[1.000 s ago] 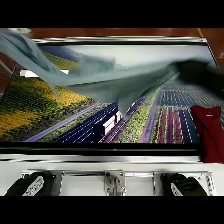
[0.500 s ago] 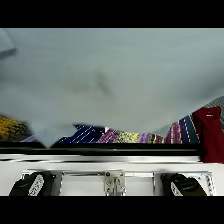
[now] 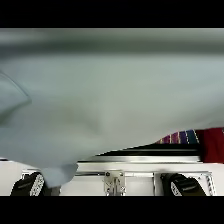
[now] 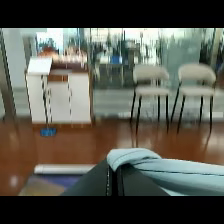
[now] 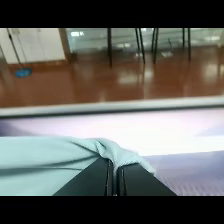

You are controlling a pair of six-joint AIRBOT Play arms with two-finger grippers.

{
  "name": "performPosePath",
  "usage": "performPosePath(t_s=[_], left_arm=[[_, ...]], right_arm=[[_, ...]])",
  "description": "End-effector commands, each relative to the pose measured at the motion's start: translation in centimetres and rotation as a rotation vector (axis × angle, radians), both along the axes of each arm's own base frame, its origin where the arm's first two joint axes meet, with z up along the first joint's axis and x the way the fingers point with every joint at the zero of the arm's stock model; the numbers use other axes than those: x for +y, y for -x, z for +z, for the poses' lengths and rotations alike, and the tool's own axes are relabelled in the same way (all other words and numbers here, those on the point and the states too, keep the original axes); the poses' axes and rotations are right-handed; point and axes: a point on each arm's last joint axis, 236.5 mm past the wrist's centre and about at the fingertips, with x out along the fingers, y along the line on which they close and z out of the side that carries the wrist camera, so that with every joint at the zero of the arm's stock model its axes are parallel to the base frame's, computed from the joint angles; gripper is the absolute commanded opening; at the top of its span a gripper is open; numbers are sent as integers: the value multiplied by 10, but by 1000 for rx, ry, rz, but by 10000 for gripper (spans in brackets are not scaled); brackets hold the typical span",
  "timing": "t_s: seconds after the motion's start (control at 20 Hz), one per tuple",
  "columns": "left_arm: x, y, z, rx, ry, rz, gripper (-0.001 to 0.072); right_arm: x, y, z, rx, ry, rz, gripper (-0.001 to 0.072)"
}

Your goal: Fold the shirts.

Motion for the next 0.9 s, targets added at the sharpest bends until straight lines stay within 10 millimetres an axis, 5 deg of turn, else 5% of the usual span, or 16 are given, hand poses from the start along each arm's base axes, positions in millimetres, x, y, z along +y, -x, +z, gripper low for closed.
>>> performPosePath(t_s=[0.0,0.2,0.4,0.6,0.7,0.85], left_arm=[[-6,8,-67,274,-6,-12,35],[2,-13,-128,502,42,-28,35],[7,-60,-199,694,144,-89,36],[-14,-157,-228,564,340,-306,35],[-4,-212,-239,459,467,-329,35],[-6,-286,-294,496,471,-324,35]], right_arm=[[-15,21,-60,260,12,-61,59],[-23,3,-89,414,83,-98,59],[-25,-45,-142,652,161,-128,59],[-31,-144,-216,752,304,-174,59],[-32,-207,-249,697,328,-208,59],[-29,-299,-299,611,199,-236,59]])
